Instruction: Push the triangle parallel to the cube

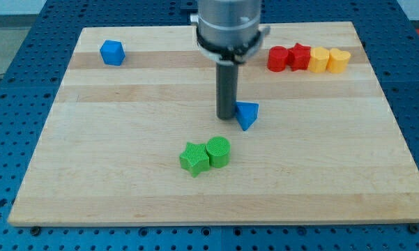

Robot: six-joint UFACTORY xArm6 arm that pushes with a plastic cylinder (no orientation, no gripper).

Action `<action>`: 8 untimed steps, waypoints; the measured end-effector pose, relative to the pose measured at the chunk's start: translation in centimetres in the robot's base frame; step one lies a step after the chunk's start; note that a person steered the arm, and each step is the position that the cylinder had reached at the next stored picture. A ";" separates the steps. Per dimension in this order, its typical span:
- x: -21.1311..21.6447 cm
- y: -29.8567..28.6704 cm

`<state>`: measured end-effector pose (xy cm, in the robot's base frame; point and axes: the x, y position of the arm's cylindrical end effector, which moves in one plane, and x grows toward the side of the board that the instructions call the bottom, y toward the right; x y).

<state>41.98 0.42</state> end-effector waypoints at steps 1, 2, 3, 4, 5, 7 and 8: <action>-3.1 -1.9; -1.7 -3.5; -1.7 1.4; -1.3 6.7; -0.7 6.7; 5.7 7.2; 5.7 6.7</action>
<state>47.63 7.13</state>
